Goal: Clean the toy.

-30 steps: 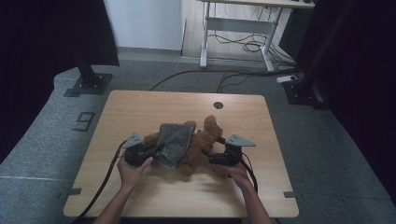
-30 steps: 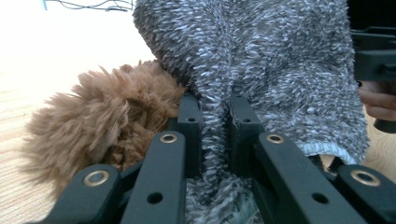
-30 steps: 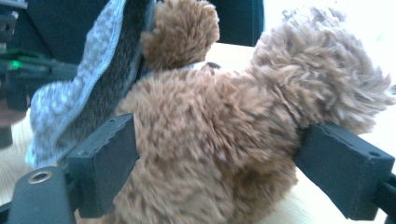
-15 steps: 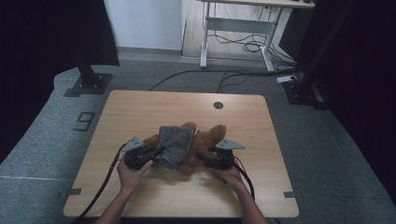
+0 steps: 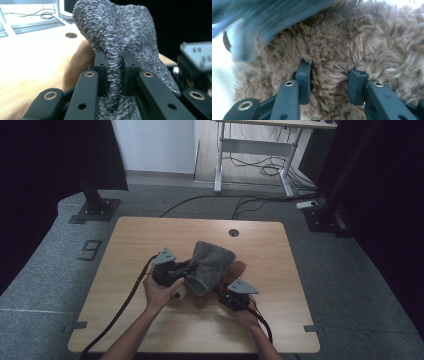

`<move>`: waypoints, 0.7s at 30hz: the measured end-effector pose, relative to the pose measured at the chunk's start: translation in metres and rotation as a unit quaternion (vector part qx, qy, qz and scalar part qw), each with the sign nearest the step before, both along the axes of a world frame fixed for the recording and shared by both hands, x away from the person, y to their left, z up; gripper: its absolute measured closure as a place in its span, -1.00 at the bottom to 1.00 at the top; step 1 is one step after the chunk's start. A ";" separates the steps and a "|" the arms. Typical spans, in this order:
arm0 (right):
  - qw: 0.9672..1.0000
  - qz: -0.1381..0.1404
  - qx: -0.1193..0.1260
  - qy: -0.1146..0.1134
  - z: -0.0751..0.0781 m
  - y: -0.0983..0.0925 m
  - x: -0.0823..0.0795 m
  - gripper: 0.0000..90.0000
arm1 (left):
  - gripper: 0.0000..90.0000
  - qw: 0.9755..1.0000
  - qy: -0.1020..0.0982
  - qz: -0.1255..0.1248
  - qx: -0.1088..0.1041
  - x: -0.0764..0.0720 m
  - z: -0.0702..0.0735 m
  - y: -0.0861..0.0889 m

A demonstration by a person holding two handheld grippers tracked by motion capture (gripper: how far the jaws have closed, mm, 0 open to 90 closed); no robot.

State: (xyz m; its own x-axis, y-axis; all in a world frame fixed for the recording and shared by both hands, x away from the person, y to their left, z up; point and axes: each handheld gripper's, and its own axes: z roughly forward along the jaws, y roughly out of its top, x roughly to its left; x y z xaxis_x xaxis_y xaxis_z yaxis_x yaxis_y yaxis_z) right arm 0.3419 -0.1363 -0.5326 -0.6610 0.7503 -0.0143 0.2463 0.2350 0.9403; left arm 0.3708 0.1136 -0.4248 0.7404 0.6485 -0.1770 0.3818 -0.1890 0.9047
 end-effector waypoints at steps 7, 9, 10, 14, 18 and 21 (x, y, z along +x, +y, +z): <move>1.000 -0.004 -0.011 -0.001 -0.002 -0.002 -0.004 0.44 | 0.71 0.997 0.042 0.010 0.066 0.023 -0.019 -0.026; 1.000 -0.008 -0.009 0.005 -0.003 -0.003 -0.002 0.46 | 0.71 0.997 0.043 0.011 0.066 0.021 -0.021 -0.020; 1.000 -0.008 -0.005 0.008 -0.003 -0.003 -0.002 0.46 | 0.71 0.997 0.041 0.015 0.069 0.019 -0.022 -0.015; 1.000 -0.008 -0.005 0.009 -0.003 -0.003 -0.002 0.47 | 0.71 0.997 0.035 0.032 0.068 0.013 -0.024 0.013; 1.000 -0.004 -0.005 0.009 -0.003 -0.004 -0.002 0.47 | 0.71 0.996 0.044 0.060 0.046 0.011 -0.029 0.051; 1.000 -0.004 -0.005 0.011 -0.004 -0.004 -0.003 0.47 | 0.71 0.995 0.049 0.078 0.033 0.009 -0.032 0.076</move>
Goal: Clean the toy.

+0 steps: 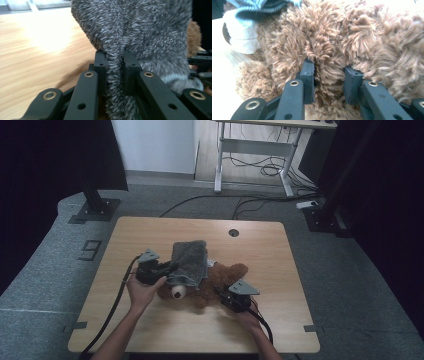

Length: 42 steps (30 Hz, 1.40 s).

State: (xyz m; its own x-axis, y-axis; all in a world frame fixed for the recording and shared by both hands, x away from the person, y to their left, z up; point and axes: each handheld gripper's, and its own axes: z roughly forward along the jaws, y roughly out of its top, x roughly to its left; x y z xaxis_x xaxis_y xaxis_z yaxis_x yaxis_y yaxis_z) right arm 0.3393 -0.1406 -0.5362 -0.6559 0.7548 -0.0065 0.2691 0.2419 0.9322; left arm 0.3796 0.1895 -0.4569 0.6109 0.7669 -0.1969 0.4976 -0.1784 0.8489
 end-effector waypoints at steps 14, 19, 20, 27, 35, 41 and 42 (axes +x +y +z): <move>1.000 0.006 -0.002 -0.001 -0.001 -0.002 -0.002 0.47 | 0.71 0.999 0.001 0.039 -0.004 -0.009 -0.003 0.039; 1.000 0.009 0.000 0.001 -0.001 -0.003 -0.002 0.47 | 0.70 1.000 -0.021 0.005 -0.018 -0.011 0.015 0.015; 1.000 0.009 -0.001 0.001 -0.001 -0.003 -0.002 0.47 | 0.70 0.999 -0.027 -0.005 -0.024 -0.011 0.019 0.009; 1.000 0.014 0.002 0.005 -0.002 -0.005 -0.003 0.46 | 0.70 0.994 -0.063 -0.074 -0.055 -0.010 0.045 -0.046; 1.000 0.016 -0.001 0.004 -0.002 -0.006 -0.003 0.46 | 0.70 0.991 -0.002 -0.126 -0.054 0.013 0.030 -0.094; 1.000 0.016 -0.008 0.006 -0.004 -0.005 -0.003 0.46 | 0.70 0.989 0.008 -0.132 -0.059 0.013 0.022 -0.101; 1.000 0.016 -0.008 0.006 -0.004 -0.005 -0.003 0.46 | 0.70 0.989 0.005 -0.135 -0.063 0.012 0.023 -0.102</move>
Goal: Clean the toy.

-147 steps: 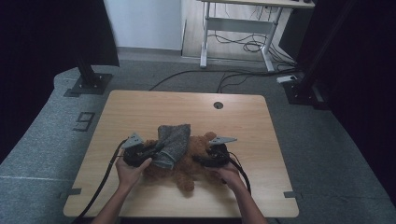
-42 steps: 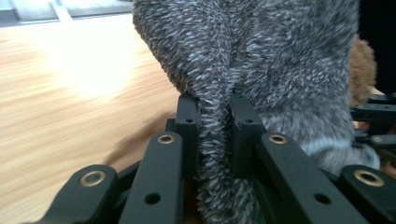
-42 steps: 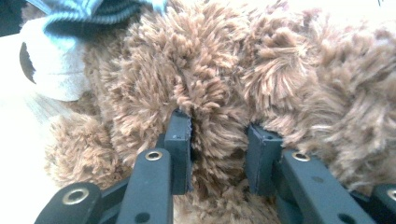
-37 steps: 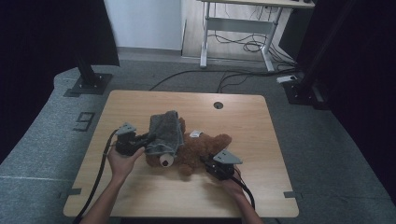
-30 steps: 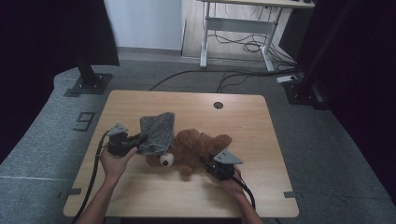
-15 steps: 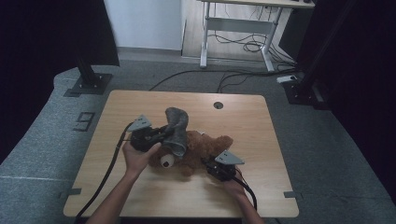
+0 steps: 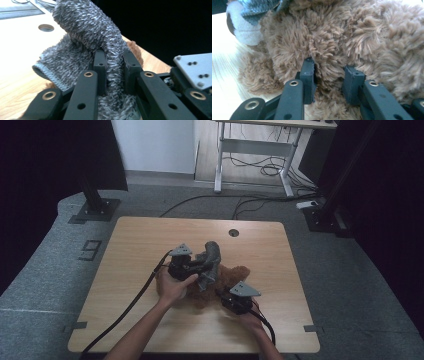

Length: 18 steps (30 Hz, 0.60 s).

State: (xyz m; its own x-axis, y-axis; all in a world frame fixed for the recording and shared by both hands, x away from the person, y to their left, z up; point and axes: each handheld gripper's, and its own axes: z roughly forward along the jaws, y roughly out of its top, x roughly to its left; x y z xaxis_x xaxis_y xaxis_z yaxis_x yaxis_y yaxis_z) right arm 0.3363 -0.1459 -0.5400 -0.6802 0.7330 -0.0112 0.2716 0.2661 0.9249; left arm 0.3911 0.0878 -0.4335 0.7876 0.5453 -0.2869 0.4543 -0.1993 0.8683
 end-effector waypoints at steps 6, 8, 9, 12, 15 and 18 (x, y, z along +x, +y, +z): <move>1.000 0.002 0.002 -0.001 0.000 0.000 0.000 0.46 | 0.71 0.999 -0.025 -0.036 -0.017 -0.016 0.013 -0.013; 1.000 0.003 0.001 0.001 0.000 0.000 0.000 0.46 | 0.71 0.998 -0.038 -0.041 -0.005 -0.019 0.016 -0.020; 1.000 0.003 0.001 0.001 0.000 0.000 0.000 0.46 | 0.71 0.998 -0.038 -0.042 0.001 -0.018 0.015 -0.024; 1.000 0.003 0.002 0.001 0.000 -0.001 0.000 0.46 | 0.70 0.999 -0.027 -0.042 0.010 -0.014 0.010 -0.028; 1.000 0.002 0.002 0.002 0.000 -0.001 0.000 0.47 | 0.70 0.999 -0.009 -0.024 0.045 -0.004 -0.002 -0.024; 1.000 0.003 0.000 0.002 -0.001 -0.001 0.001 0.50 | 0.70 0.999 -0.019 -0.007 0.044 -0.005 0.000 -0.013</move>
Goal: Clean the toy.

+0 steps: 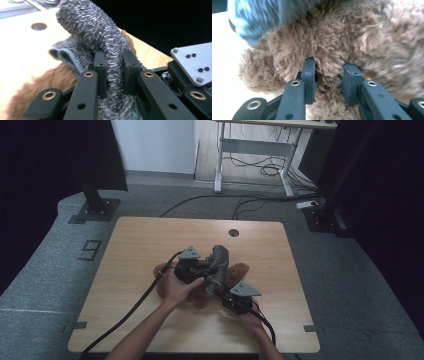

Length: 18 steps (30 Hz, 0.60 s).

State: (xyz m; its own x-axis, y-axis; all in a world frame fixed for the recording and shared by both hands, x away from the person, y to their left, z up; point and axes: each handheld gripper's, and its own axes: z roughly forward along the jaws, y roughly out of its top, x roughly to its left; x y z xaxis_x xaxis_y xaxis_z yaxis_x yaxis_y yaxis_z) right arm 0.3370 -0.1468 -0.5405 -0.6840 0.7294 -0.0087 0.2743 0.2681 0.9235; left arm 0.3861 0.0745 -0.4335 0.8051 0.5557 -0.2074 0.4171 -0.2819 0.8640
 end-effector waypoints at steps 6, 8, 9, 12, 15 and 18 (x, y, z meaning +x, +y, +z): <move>1.000 0.000 -0.006 0.004 -0.001 0.000 0.000 0.52 | 0.70 0.999 -0.019 0.041 0.016 -0.003 0.003 0.035; 1.000 0.000 -0.007 0.004 -0.001 0.000 0.000 0.53 | 0.70 0.998 -0.019 0.061 0.020 -0.002 0.000 0.051; 1.000 0.000 -0.008 0.004 -0.001 0.000 0.000 0.53 | 0.70 0.997 -0.015 0.068 0.018 -0.001 -0.002 0.060; 1.000 0.000 -0.008 0.003 -0.001 0.000 0.000 0.53 | 0.70 0.995 -0.001 0.099 0.014 0.004 -0.012 0.089; 1.000 0.001 -0.008 0.004 -0.001 0.000 0.000 0.53 | 0.70 0.993 0.021 0.118 0.000 0.007 -0.023 0.110; 1.000 0.002 -0.007 0.004 -0.001 0.000 0.000 0.52 | 0.70 0.993 0.028 0.118 -0.011 0.005 -0.028 0.116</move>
